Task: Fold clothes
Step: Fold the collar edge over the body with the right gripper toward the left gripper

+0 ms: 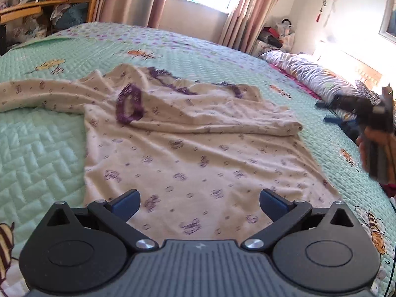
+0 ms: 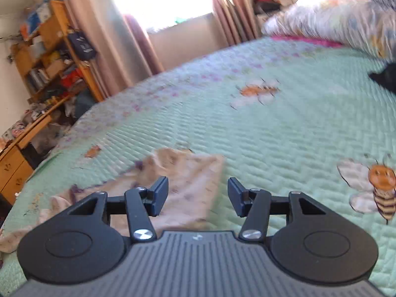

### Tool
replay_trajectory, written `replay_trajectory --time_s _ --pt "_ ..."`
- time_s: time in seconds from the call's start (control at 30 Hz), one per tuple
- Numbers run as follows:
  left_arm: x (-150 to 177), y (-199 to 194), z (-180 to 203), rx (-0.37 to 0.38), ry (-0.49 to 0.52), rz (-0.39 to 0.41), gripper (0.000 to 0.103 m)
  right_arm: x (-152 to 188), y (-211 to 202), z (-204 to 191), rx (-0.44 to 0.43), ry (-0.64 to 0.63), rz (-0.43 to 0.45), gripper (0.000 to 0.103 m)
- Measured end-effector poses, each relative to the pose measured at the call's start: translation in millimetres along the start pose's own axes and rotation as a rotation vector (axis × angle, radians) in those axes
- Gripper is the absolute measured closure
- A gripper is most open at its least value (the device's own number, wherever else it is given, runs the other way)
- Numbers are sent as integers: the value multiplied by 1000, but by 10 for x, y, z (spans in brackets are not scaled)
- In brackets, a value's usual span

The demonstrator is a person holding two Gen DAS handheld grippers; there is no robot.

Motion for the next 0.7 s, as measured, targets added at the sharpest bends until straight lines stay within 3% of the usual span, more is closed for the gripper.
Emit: replay_trajectory --time_s 0.13,0.2,0.33,0.43,0.53,0.63,0.7 --pt "17 88 47 -7 14 -12 1 97 87 62 -172 113 -62 48" --pt "26 132 70 -10 22 -19 1 147 171 0 -204 120 -90 48" --pt "39 194 102 -18 36 -26 1 150 332 50 -84 66 -73 48" --pt "44 218 113 -25 47 -27 1 -34 477 148 -53 56 -44 47" --pt "46 239 124 -31 56 -28 1 14 531 -273 -160 -108 -116 47" --pt "47 243 126 -31 59 -27 1 392 537 -1065 -264 -422 -193 48" --pt "52 222 119 -26 57 -24 1 696 523 -1554 -344 -526 -242 48"
Point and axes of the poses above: each gripper's, at about its wrist camera, not at the fingertips, and y roughly the way its jaws point, z to its right, x to its underside, the point moved 7 cm from there along y, roughly the way its jaws point, and after that the axes turned 11 degrees about y, right-handed, at the moved point
